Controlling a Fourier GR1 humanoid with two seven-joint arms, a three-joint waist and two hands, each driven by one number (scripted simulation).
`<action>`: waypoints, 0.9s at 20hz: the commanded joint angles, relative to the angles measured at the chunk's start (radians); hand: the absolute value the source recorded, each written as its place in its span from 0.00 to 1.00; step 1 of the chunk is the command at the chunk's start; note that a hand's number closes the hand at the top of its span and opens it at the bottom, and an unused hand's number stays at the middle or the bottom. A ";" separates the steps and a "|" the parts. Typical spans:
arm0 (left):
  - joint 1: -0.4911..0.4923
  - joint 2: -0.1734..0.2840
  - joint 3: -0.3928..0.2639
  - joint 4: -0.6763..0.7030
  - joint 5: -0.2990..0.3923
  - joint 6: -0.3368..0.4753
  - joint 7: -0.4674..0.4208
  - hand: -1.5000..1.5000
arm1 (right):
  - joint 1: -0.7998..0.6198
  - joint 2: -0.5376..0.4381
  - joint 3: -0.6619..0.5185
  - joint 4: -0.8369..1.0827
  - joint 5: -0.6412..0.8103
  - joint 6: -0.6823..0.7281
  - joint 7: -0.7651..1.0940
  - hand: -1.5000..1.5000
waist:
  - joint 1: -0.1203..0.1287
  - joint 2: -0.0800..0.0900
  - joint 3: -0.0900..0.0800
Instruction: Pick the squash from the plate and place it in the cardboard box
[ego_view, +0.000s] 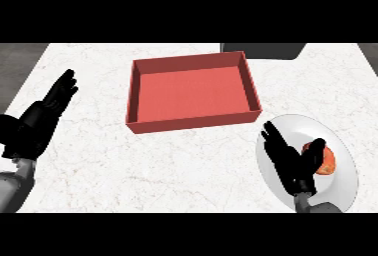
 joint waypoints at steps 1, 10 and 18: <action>0.037 -0.025 0.017 0.034 -0.054 0.028 -0.043 0.50 | -0.055 -0.037 -0.049 -0.044 -0.013 0.077 -0.043 0.00 | -0.029 0.007 -0.010; 0.163 -0.106 -0.048 0.049 -0.119 0.159 -0.036 0.50 | -0.181 -0.232 -0.309 0.063 0.157 0.009 -0.388 0.00 | -0.020 0.013 -0.008; 0.198 -0.095 0.011 0.051 -0.113 0.127 -0.060 0.50 | -0.221 -0.411 -0.354 0.246 0.192 0.282 -0.579 0.00 | -0.019 0.010 -0.010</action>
